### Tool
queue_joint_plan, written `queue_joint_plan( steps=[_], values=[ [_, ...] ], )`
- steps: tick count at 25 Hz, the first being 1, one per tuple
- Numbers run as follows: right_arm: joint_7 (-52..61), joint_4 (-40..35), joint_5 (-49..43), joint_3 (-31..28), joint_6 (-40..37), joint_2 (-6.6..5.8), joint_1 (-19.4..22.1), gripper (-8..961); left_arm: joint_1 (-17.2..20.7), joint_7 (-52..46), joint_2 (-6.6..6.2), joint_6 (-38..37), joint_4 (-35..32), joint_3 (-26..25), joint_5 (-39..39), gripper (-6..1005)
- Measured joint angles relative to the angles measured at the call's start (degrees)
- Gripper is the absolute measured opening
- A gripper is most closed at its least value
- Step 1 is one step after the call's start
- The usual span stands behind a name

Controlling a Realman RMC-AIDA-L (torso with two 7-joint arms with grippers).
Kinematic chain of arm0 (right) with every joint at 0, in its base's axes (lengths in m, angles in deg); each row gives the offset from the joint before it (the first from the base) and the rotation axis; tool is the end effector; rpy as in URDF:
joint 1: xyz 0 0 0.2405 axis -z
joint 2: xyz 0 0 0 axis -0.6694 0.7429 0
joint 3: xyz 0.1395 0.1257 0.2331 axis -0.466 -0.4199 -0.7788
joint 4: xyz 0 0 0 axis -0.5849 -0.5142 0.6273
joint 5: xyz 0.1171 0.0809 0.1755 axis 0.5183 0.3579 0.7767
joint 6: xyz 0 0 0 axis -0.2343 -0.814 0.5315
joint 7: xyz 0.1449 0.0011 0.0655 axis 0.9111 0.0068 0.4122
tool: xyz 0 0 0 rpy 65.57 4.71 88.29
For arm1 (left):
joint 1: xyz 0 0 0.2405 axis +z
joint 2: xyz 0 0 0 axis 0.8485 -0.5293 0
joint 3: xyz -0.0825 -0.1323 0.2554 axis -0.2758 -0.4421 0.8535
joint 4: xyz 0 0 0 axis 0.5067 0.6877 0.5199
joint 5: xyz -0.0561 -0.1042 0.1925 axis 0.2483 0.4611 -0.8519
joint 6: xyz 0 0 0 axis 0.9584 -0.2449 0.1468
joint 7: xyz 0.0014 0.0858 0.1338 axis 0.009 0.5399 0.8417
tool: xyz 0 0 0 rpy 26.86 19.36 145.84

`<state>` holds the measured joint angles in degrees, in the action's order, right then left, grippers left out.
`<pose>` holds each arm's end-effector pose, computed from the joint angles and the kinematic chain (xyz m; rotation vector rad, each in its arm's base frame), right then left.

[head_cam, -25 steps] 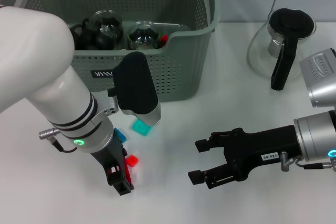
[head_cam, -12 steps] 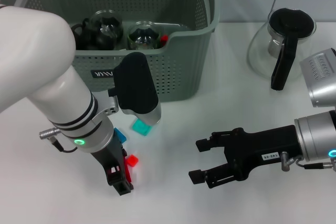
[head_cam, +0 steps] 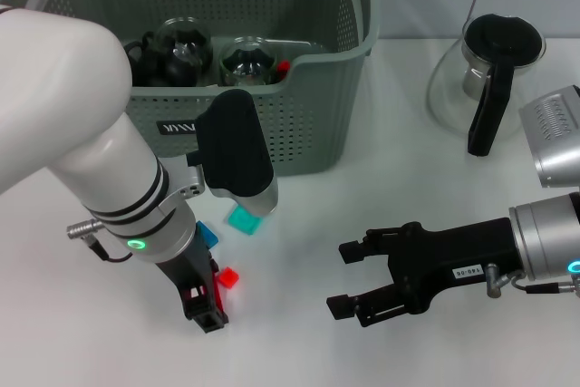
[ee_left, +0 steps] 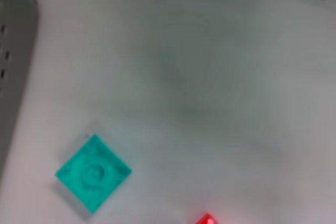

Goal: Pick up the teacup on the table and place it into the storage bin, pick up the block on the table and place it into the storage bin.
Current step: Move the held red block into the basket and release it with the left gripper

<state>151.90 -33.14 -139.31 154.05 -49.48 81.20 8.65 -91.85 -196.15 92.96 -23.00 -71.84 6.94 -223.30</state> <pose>0.2558 0.3487 -0.0997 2.9643 -0.7013 -0.4352 -0.2259 0.3571 -0.1118 -2.8403 -0.3458 0.8786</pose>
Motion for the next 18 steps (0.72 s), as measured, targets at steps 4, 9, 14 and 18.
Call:
queue_joint_plan(
  steps=[4,9,14,18],
  values=[
    [-0.05,0.0,0.0,0.01,-0.11,0.0,0.08,943,1.32,-0.18,0.09,-3.86,-5.89,-0.34,1.96,672],
    [-0.05,0.0,0.02,0.0,-0.22,-0.06,0.07,943,4.61,-1.24,0.21,-16.38,-18.65,-4.98,10.49,675],
    [0.03,-0.03,0.03,-0.22,-0.61,-0.48,0.39,943,7.29,-5.83,0.12,-22.63,-26.97,-14.34,26.87,679],
    [0.0,-0.06,-0.14,-0.92,-1.12,-0.79,0.9,943,5.95,-4.4,-0.22,-21.78,-30.13,-27.45,36.38,681]
  ],
)
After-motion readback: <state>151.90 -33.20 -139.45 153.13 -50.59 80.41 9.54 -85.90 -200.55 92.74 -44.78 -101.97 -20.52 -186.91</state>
